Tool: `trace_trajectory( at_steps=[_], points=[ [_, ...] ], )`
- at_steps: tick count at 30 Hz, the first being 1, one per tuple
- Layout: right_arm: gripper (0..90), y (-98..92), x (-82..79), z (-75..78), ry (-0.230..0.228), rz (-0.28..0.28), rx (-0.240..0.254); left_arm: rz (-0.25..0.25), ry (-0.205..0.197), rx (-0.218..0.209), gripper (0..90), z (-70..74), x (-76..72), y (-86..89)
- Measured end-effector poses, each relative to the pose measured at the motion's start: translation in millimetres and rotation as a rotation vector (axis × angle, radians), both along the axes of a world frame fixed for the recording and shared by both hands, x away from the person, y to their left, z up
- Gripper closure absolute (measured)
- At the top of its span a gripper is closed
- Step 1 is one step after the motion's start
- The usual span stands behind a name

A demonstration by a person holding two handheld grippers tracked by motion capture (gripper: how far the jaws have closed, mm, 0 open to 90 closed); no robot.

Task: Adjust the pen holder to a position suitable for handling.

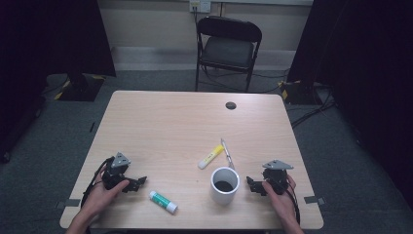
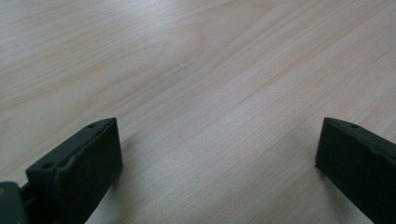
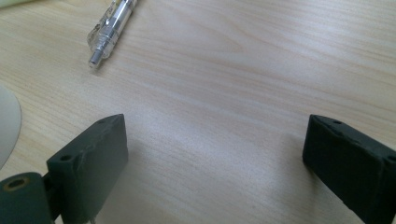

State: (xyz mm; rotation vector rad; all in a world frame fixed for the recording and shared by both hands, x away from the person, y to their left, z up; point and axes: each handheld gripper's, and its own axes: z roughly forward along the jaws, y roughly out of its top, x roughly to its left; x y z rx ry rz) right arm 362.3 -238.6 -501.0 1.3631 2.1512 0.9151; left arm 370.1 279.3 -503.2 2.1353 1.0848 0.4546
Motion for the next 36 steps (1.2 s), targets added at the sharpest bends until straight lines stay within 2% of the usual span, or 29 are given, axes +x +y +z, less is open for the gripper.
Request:
trace_trajectory(
  at_steps=[10,13,14,16,19,20,22,23,27,30,32,33,34,35,36],
  points=[
    [7.9,-0.3,-0.7,1.1,0.005,-0.009,-0.006,0.0,0.0,0.0,0.0,0.0,0.0,0.0],
    [19.2,-1.8,-2.1,4.1,0.006,-0.008,0.004,0.001,0.0,-0.003,0.0,-0.2,0.1,-0.1],
    [21.2,-3.2,-3.1,6.0,0.026,0.001,0.033,-0.001,-0.001,-0.004,0.0,-0.2,0.3,0.0],
    [26.8,-3.8,-4.8,9.1,0.03,0.01,0.042,-0.002,-0.001,-0.004,0.0,-0.2,0.4,0.0],
    [29.2,-4.2,-7.6,14.5,0.016,0.019,0.069,-0.004,-0.001,-0.004,0.0,-0.2,0.6,0.2],
    [34.4,-4.3,-9.9,19.8,0.011,0.042,0.1,-0.007,0.0,-0.006,0.0,-0.3,0.6,0.6],
    [34.7,-4.0,-11.6,24.5,-0.004,0.056,0.126,-0.014,-0.001,-0.002,0.0,0.0,0.7,1.7],
    [34.7,-4.0,-11.6,24.5,-0.004,0.056,0.126,-0.014,-0.001,-0.002,0.0,0.0,0.7,1.7],
    [43.2,0.0,-17.5,43.4,-0.051,0.11,0.171,-0.014,-0.001,-0.005,0.0,-0.3,0.8,1.3],
    [49.3,1.2,-23.7,57.3,-0.101,0.179,0.195,-0.014,-0.001,-0.005,0.0,-0.3,0.7,1.2],
    [50.4,1.6,-25.0,61.6,-0.111,0.193,0.199,-0.014,0.0,-0.004,0.0,-0.3,0.7,1.3],
    [53.2,3.6,-27.7,71.2,-0.126,0.231,0.22,-0.014,0.0,-0.005,0.0,-0.3,0.7,1.2],
    [53.9,5.5,-29.5,76.9,-0.136,0.251,0.219,-0.014,0.0,-0.004,0.0,-0.3,0.7,1.3],
    [53.9,5.5,-29.5,76.9,-0.136,0.251,0.219,-0.014,0.0,-0.004,0.0,-0.3,0.7,1.3],
    [55.1,11.6,-32.8,90.9,-0.148,0.3,0.227,-0.014,0.0,-0.004,0.0,-0.3,0.7,1.3]
  ],
)
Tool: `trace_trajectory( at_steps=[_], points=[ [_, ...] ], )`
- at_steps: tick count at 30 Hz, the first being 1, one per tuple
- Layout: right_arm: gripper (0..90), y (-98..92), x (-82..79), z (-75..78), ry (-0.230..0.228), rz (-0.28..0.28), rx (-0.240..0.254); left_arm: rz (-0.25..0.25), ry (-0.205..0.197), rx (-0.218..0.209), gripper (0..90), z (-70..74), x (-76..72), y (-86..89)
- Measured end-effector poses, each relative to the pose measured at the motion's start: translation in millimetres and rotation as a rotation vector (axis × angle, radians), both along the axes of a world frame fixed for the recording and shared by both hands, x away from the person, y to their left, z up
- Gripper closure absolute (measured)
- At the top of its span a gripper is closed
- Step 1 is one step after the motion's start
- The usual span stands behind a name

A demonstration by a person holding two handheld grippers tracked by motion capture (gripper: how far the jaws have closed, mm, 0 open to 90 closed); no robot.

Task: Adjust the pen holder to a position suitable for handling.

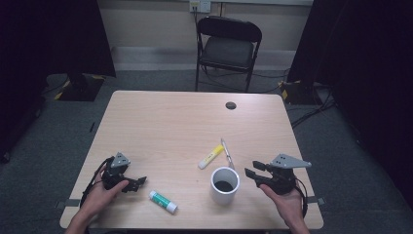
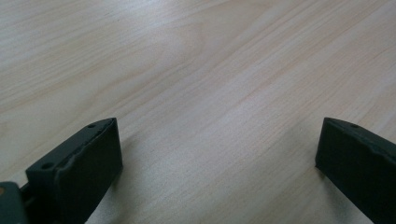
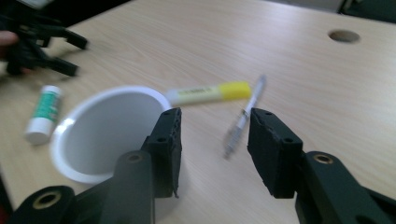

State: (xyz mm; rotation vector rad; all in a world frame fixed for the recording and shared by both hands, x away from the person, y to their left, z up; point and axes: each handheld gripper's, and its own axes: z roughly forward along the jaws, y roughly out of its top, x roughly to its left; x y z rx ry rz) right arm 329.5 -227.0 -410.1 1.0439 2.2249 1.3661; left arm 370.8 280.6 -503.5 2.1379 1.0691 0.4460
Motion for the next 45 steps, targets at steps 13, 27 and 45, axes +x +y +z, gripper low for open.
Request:
trace_trajectory(
  at_steps=[13,27,45],
  points=[
    [62.7,37.6,-1.3,2.1,-0.003,0.185,0.004,0.0,0.0,-0.001,0.0,-0.1,0.0,0.0],
    [62.0,39.7,6.7,-10.3,0.013,0.171,0.0,0.0,0.0,0.0,0.0,0.0,-0.1,0.0],
    [72.0,50.0,19.4,-24.8,0.075,0.135,-0.054,0.004,0.002,0.0,0.0,0.0,-0.1,-0.3]
  ],
)
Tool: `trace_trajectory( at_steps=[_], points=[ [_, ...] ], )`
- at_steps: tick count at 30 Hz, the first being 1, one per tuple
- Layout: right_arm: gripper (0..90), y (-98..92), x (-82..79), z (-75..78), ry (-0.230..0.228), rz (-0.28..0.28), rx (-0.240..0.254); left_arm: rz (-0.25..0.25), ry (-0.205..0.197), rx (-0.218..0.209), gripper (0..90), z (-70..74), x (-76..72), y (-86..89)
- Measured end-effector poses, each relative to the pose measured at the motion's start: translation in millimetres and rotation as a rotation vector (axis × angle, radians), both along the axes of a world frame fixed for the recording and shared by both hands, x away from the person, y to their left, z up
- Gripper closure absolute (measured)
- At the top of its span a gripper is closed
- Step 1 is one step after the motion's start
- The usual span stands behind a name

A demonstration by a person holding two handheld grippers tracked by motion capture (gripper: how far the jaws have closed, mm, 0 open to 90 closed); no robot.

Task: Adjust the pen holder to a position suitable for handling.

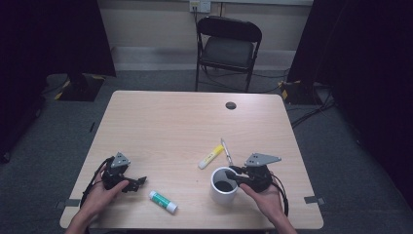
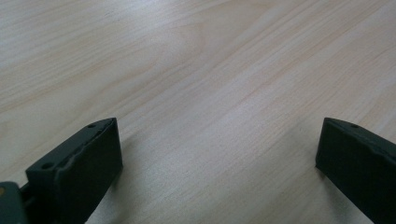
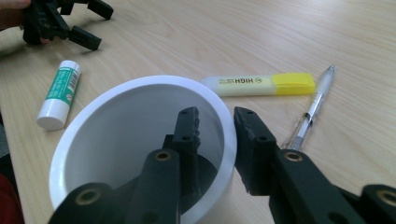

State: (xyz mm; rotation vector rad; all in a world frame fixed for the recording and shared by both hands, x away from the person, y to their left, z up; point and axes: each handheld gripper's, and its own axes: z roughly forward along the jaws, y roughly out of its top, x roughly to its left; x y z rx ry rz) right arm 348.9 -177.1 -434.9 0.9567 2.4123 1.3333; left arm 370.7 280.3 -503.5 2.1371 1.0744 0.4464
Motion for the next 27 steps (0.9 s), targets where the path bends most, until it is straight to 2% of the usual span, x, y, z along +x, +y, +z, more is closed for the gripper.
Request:
trace_trajectory(
  at_steps=[6,13,27],
  points=[
    [77.6,2.2,0.1,-1.3,-0.001,0.004,0.002,-0.001,-0.001,-0.001,0.0,0.0,0.1,-0.1],
    [78.0,9.8,3.6,-1.7,0.002,0.023,0.003,0.0,0.0,0.0,0.0,0.0,0.0,0.0],
    [77.9,41.0,22.8,-2.6,0.007,0.066,0.009,-0.001,-0.001,-0.001,0.0,0.0,0.1,0.0]
  ],
)
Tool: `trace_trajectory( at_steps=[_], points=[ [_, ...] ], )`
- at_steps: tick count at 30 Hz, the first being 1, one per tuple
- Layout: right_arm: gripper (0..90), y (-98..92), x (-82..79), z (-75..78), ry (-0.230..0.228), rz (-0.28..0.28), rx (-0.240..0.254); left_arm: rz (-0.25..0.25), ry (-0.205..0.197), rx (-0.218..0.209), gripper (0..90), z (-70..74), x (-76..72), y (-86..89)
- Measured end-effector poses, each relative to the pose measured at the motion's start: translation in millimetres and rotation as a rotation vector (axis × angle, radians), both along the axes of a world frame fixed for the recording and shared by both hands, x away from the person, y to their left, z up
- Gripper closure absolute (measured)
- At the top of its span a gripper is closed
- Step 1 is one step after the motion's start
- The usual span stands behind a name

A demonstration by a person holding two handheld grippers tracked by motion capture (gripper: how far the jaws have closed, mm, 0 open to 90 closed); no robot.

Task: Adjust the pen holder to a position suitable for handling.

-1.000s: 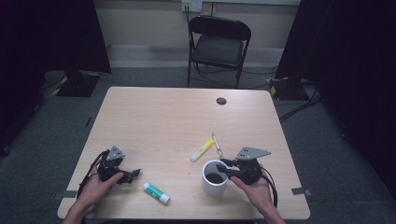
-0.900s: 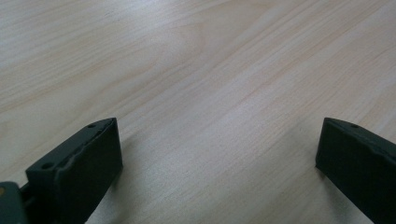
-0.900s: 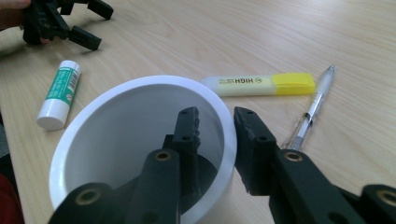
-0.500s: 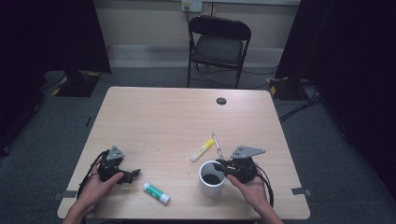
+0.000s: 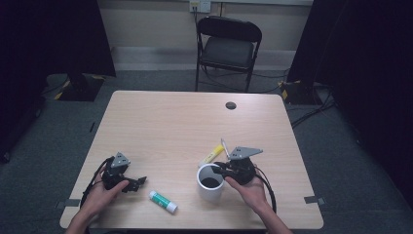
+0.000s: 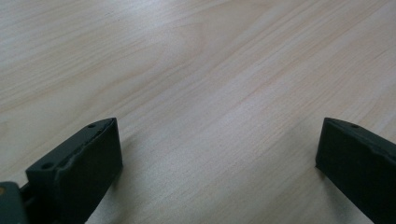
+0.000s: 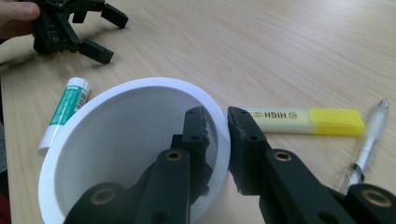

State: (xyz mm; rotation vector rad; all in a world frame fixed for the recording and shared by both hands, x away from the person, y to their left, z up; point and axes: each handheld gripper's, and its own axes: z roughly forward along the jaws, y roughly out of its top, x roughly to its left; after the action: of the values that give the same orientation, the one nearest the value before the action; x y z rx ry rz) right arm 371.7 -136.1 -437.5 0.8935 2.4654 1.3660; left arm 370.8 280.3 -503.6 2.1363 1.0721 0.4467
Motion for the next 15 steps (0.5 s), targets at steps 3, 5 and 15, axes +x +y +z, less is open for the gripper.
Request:
trace_trajectory(
  at_steps=[3,5,15],
  points=[
    [77.7,5.2,2.7,-0.6,0.0,0.004,0.003,0.001,0.001,0.001,0.0,0.0,-0.1,0.0],
    [77.7,6.8,3.4,-1.0,-0.002,0.006,0.003,0.001,0.001,0.001,0.0,0.0,-0.1,0.0],
    [77.4,22.4,8.3,-2.9,0.006,0.025,0.011,0.001,0.001,0.001,0.0,0.1,-0.1,0.0]
  ],
)
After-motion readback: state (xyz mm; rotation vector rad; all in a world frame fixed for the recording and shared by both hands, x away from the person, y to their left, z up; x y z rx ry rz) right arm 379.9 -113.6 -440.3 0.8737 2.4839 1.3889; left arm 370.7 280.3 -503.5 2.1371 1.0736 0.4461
